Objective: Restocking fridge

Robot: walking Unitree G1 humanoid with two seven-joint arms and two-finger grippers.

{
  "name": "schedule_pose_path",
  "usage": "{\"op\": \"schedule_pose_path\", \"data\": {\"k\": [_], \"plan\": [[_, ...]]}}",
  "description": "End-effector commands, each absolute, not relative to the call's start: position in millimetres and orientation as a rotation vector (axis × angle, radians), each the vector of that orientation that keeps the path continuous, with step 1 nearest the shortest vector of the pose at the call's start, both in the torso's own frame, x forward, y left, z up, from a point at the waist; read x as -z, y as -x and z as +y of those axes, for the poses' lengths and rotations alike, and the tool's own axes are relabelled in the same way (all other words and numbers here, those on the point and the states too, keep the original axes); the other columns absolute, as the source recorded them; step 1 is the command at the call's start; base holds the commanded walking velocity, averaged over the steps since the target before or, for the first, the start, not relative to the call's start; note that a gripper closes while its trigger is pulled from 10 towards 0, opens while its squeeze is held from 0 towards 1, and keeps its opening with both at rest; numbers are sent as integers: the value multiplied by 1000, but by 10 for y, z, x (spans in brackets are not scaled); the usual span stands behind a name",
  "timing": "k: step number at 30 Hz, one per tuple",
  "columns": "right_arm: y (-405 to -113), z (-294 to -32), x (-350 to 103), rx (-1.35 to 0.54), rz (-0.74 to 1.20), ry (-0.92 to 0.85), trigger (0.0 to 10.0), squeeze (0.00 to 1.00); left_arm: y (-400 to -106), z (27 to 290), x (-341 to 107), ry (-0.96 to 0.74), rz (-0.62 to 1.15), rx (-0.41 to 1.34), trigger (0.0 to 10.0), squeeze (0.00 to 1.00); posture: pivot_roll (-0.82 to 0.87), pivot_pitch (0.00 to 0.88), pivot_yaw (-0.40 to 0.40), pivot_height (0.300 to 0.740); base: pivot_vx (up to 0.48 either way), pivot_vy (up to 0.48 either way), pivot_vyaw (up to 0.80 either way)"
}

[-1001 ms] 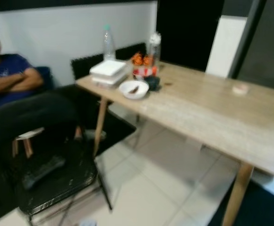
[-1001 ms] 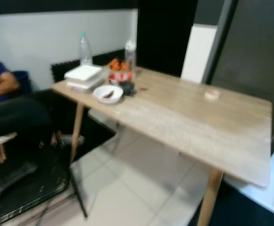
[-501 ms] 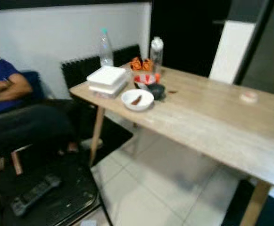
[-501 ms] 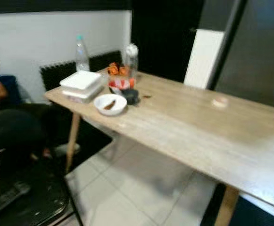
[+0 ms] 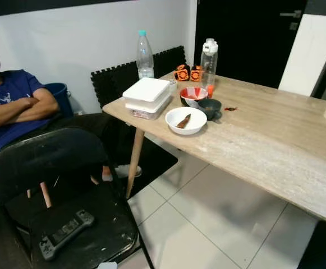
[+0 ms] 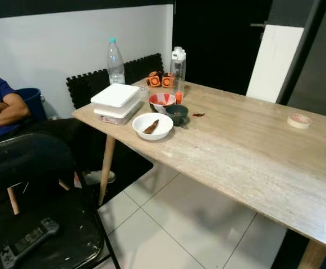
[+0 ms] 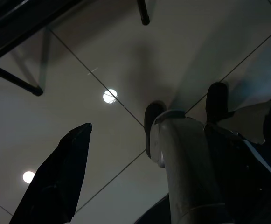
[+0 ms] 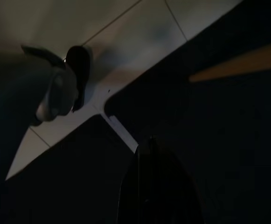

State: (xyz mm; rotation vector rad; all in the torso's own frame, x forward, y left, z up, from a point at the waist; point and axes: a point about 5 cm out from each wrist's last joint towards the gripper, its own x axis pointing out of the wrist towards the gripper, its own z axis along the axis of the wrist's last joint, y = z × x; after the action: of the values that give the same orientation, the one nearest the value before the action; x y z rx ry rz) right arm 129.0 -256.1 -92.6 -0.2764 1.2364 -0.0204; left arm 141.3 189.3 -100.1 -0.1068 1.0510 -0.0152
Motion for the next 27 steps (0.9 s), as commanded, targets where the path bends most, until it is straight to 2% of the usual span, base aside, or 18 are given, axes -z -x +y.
{"op": "schedule_pose_path", "data": {"k": [1, 6, 12, 15, 27], "plan": [[-1266, -2590, 924, 27, 1240, 271, 10000, 0, -1412, 1885, 1003, 110, 1054, 16, 10000, 0, -86, 0, 37, 740, 0, 0, 0], [-1265, -2598, 922, 25, 1239, 271, 10000, 0, -1417, 1869, 1002, 113, 1052, 35, 10000, 0, -85, 0, 38, 740, 0, 0, 0], [-1304, -2543, 926, 6, 1229, 281, 10000, 0, -1427, 1847, 1000, 117, 1053, 48, 10000, 0, -85, 0, 38, 740, 0, -435, 0], [-1313, -2537, 925, 2, 1226, 292, 10000, 0, -1428, 1850, 1000, 119, 1053, 39, 10000, 0, -85, 0, 38, 740, 0, -395, 779], [-1327, -2506, 929, -6, 1224, 281, 10000, 0, -1411, 1886, 1004, 118, 1055, 10, 10000, 0, -85, 0, 37, 740, 0, 0, 800]]}}
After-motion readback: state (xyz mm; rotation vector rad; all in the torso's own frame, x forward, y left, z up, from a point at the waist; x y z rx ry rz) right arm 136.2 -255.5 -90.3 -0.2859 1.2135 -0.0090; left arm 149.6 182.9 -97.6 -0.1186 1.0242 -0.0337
